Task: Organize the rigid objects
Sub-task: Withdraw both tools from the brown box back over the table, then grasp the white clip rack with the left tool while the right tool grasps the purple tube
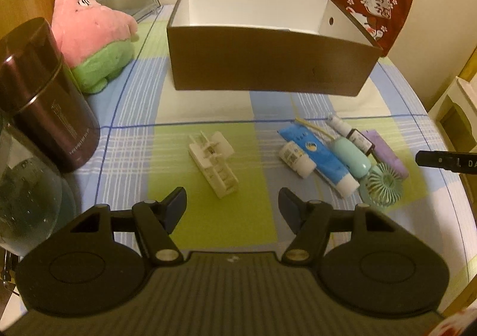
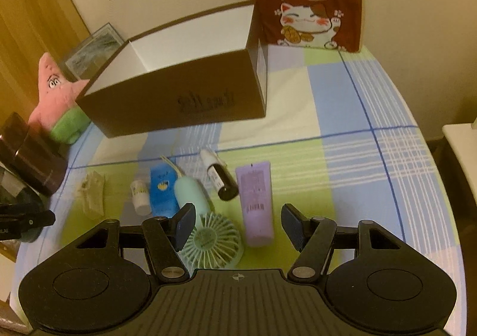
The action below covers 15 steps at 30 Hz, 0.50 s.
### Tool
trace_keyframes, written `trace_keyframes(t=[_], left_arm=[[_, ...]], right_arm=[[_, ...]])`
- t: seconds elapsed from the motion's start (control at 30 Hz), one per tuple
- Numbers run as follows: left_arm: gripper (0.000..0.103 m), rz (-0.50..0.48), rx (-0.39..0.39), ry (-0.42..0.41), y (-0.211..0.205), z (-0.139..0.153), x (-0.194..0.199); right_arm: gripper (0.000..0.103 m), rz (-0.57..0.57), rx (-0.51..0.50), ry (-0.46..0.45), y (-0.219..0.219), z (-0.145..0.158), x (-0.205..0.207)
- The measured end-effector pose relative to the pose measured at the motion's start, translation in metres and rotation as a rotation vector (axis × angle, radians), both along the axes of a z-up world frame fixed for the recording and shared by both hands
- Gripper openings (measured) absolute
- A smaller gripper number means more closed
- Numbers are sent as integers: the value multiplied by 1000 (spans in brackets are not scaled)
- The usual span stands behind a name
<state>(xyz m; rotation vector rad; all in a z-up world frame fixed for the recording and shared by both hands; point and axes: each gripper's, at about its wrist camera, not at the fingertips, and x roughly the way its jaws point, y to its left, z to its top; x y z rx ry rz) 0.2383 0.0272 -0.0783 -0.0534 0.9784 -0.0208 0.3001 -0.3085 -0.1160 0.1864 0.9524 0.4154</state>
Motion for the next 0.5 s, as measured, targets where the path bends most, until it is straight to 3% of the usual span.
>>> trace_keyframes(t=[0.33, 0.5], left_arm=[[66, -17, 1, 12, -10, -10, -3], [66, -13, 4, 20, -12, -17, 1]], right_arm=[[62, 10, -23, 23, -2, -18, 4], [51, 14, -38, 45, -3, -30, 11]])
